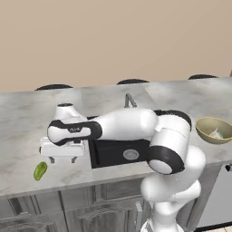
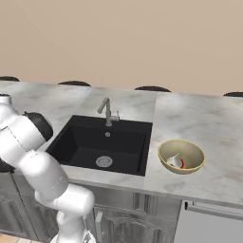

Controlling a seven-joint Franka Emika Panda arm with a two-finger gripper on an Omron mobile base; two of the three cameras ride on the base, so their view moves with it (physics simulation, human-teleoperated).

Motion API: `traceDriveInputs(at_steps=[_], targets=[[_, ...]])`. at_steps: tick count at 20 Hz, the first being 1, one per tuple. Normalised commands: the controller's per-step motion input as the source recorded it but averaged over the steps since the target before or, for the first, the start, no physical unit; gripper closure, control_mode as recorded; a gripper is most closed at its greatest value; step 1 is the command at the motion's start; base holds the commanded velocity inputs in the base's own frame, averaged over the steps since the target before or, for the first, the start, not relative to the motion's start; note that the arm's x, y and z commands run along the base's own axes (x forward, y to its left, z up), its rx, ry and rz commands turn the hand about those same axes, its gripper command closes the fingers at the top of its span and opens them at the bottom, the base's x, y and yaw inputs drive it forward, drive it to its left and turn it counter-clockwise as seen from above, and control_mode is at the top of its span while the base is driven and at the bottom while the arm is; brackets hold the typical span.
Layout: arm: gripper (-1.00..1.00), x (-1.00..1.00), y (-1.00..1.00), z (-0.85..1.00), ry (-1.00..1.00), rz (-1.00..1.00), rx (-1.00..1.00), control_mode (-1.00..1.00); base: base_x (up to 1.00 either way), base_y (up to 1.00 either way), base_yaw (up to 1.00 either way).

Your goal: There is a mixed pile of frozen fruits and vegetables on the counter. Locate all the frozen vegetables and place the items in a bowl on the counter. Take all the frozen fruits and defrost them in a running sink.

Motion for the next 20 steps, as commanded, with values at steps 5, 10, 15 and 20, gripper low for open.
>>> traceDriveInputs(at_steps=[5, 10, 15, 20], targets=[[-1.0, 0.09, 0.24, -0.03, -0.02, -0.04, -0.05, -1.0, 0.0, 0.0, 0.0], [-1.0, 0.0, 0.29, -0.13, -0.06, -0.08, -0.05, -1.0, 0.0, 0.0, 0.0], [-1.0, -0.08, 0.2, -0.17, -0.12, -0.14, -0.02, -1.0, 0.0, 0.0, 0.0], [-1.0, -0.27, 0.0, -0.35, -0.15, -0.22, -0.01, -1.0, 0.0, 0.0, 0.0]])
